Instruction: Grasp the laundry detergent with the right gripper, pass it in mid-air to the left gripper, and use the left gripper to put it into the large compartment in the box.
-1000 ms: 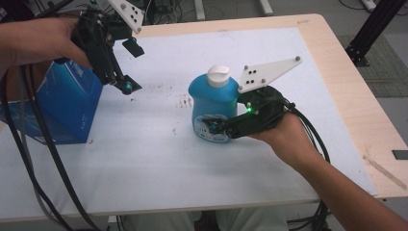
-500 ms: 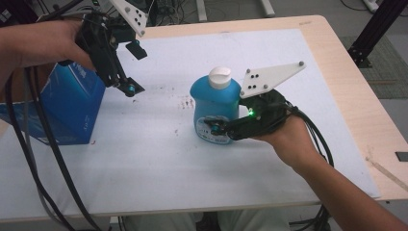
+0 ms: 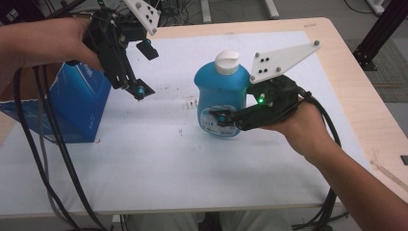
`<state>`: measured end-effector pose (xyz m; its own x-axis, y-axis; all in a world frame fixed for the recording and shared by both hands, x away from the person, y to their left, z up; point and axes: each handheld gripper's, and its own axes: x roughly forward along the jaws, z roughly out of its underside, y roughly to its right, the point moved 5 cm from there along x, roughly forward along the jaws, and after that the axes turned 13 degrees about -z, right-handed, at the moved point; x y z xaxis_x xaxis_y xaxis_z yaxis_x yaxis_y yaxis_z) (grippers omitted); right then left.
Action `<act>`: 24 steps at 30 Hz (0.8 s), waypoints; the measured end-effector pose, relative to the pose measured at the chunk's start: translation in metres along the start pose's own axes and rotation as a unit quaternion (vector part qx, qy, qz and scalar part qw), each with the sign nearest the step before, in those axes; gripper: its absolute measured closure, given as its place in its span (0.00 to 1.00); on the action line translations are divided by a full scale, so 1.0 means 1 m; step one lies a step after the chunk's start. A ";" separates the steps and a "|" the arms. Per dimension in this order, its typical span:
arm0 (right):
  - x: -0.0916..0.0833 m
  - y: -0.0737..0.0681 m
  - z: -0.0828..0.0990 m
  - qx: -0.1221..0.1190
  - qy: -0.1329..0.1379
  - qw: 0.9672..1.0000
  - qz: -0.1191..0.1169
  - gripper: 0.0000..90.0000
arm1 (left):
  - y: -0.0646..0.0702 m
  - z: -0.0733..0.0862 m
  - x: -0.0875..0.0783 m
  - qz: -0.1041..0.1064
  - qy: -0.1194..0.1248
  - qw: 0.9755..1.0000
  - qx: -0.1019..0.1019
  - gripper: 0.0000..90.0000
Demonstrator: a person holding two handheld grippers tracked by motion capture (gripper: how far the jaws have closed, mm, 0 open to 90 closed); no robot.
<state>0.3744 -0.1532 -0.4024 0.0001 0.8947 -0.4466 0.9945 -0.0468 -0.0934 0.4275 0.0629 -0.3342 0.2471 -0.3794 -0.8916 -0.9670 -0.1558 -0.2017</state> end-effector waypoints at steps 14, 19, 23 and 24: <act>0.005 0.005 -0.023 -0.027 -0.036 0.998 -0.040 0.52 | 0.024 -0.023 -0.014 0.025 -0.007 1.000 0.006 0.02; 0.013 0.006 -0.028 -0.029 -0.048 0.997 -0.059 0.52 | 0.028 -0.032 -0.017 0.030 -0.011 0.999 0.003 0.02; 0.017 0.007 -0.029 -0.031 -0.055 0.996 -0.066 0.52 | 0.031 -0.038 -0.019 0.033 -0.014 0.999 0.004 0.02; 0.018 0.007 -0.029 -0.032 -0.055 0.996 -0.068 0.52 | 0.032 -0.039 -0.020 0.033 -0.015 0.999 0.004 0.02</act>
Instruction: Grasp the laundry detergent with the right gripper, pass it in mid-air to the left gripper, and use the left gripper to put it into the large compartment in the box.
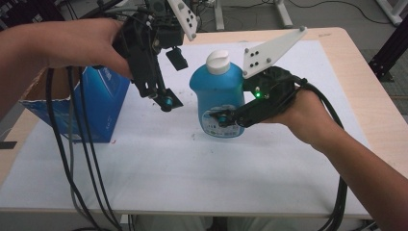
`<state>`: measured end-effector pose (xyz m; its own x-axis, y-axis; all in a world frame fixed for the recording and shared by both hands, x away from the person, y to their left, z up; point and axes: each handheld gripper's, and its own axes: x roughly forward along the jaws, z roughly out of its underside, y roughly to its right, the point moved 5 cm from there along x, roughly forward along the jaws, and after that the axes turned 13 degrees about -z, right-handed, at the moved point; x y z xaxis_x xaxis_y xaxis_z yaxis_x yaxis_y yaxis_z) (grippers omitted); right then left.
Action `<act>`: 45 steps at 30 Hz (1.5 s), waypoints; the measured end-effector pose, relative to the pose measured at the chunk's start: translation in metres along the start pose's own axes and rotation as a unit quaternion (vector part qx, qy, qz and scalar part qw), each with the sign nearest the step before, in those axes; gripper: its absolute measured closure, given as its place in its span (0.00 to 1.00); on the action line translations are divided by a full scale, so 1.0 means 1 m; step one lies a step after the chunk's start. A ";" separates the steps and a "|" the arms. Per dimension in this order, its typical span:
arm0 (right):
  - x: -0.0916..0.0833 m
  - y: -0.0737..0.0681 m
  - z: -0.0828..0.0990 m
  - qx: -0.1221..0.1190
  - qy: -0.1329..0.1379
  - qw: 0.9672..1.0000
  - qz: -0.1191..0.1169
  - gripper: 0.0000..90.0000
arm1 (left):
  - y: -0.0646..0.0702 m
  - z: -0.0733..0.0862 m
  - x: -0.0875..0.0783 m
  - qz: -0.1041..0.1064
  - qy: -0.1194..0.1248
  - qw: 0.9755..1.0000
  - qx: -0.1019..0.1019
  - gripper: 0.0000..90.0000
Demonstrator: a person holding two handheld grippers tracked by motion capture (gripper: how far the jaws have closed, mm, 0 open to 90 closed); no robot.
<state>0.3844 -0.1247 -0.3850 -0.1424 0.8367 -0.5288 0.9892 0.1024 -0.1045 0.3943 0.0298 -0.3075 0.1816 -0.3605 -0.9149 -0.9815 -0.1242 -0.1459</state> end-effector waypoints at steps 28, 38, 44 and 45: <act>0.019 0.003 -0.012 -0.004 -0.025 0.999 -0.030 0.52 | 0.006 -0.025 0.007 0.014 -0.018 0.999 0.025 0.02; 0.026 0.001 -0.016 0.001 -0.029 0.999 -0.039 0.52 | 0.005 -0.029 0.010 0.016 -0.019 0.999 0.031 0.04; 0.027 0.001 -0.016 0.002 -0.029 0.999 -0.042 0.52 | 0.006 -0.030 0.010 0.020 -0.014 0.999 0.035 0.12; 0.027 0.001 -0.016 0.003 -0.029 0.999 -0.042 0.52 | 0.006 -0.030 0.010 0.020 -0.014 0.999 0.035 0.12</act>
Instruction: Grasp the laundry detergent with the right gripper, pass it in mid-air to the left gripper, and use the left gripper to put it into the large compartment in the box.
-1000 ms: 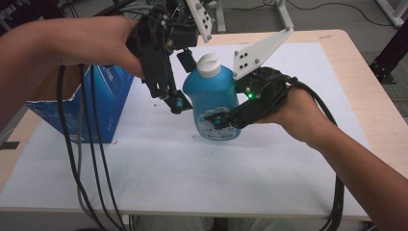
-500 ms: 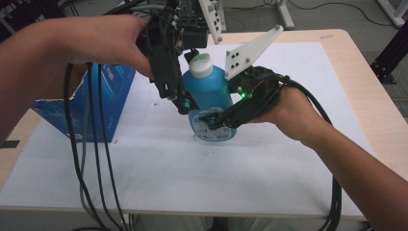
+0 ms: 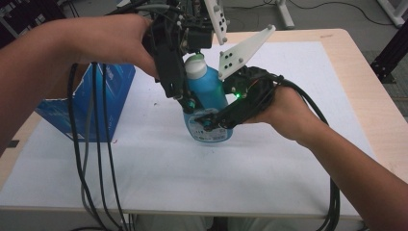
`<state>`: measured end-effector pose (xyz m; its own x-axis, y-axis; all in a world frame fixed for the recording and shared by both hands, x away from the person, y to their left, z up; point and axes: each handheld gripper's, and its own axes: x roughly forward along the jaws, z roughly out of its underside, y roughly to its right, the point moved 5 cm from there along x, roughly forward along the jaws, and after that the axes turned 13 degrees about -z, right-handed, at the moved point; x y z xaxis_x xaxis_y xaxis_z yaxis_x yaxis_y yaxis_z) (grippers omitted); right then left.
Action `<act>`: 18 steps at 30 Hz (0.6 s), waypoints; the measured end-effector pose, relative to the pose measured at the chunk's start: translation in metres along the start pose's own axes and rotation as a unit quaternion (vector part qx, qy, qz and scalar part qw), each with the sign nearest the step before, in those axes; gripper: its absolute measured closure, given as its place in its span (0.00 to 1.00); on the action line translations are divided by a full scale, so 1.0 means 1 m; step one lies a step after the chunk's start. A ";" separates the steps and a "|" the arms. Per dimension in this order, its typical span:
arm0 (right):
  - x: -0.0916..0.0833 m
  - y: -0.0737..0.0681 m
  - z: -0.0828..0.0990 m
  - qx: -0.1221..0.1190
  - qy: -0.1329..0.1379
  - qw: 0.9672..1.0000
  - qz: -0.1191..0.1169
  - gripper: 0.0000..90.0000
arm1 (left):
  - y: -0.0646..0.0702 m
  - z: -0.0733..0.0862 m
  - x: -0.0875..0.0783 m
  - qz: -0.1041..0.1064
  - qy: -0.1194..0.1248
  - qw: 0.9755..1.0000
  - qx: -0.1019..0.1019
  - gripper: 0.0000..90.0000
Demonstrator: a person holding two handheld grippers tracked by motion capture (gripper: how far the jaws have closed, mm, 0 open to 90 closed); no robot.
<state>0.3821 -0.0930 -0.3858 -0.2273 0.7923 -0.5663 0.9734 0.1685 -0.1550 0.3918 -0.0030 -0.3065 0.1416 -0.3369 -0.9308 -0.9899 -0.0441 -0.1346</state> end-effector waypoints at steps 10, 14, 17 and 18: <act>0.000 0.000 0.000 0.000 0.002 1.000 0.000 0.52 | 0.000 0.000 0.001 0.003 -0.005 1.000 0.003 0.20; 0.001 0.000 0.000 0.001 0.003 1.000 -0.001 0.52 | 0.001 0.000 0.001 0.006 -0.003 1.000 0.008 0.25; 0.001 0.000 0.000 0.000 0.002 1.000 0.000 0.52 | 0.001 0.000 0.001 0.006 -0.006 1.000 0.013 0.26; 0.001 0.000 0.000 -0.002 0.001 1.000 0.000 0.52 | 0.001 0.000 0.001 0.006 -0.005 1.000 0.014 0.27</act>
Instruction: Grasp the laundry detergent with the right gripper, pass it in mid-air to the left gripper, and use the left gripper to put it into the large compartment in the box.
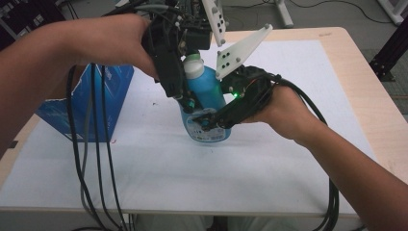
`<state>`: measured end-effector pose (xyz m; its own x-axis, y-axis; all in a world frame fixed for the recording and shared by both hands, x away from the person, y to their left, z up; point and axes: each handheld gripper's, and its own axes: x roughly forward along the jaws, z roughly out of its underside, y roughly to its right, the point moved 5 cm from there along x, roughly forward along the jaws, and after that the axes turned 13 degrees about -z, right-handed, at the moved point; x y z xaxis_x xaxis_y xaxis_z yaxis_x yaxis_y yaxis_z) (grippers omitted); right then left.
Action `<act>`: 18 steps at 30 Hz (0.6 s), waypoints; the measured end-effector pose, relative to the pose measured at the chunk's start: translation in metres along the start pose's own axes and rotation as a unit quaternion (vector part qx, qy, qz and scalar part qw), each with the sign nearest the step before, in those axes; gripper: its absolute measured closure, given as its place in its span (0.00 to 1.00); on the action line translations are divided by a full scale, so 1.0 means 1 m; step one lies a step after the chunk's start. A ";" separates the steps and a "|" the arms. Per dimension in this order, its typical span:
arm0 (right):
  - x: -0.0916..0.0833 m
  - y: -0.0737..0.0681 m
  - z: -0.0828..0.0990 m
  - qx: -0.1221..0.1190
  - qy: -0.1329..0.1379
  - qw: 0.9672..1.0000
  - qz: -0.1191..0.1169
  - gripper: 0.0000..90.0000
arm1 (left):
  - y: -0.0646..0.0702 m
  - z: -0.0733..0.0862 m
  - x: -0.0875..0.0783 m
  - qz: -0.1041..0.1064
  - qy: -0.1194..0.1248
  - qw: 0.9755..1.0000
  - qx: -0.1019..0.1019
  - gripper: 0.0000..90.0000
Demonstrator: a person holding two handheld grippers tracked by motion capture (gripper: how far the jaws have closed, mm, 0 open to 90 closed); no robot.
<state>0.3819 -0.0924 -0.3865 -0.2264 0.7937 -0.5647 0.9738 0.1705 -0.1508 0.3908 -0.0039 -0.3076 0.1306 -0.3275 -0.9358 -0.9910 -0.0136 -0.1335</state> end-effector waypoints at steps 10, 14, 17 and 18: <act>0.001 0.000 0.000 0.002 0.002 1.000 -0.002 0.52 | 0.000 -0.001 0.000 0.002 0.004 1.000 0.011 0.36; 0.002 0.000 0.000 0.004 0.003 1.000 -0.003 0.52 | 0.001 -0.001 0.000 0.001 0.002 1.000 0.011 0.36; 0.002 0.000 0.001 0.004 0.004 1.000 -0.006 0.52 | 0.001 -0.001 0.000 0.003 0.006 1.000 0.013 0.38; 0.002 0.000 0.001 0.006 0.004 1.000 -0.006 0.52 | 0.002 -0.001 -0.001 0.002 0.008 1.000 0.016 0.40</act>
<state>0.3815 -0.0912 -0.3883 -0.2382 0.7959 -0.5566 0.9705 0.1732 -0.1677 0.3888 -0.0050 -0.3067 0.1251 -0.3421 -0.9313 -0.9901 0.0178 -0.1395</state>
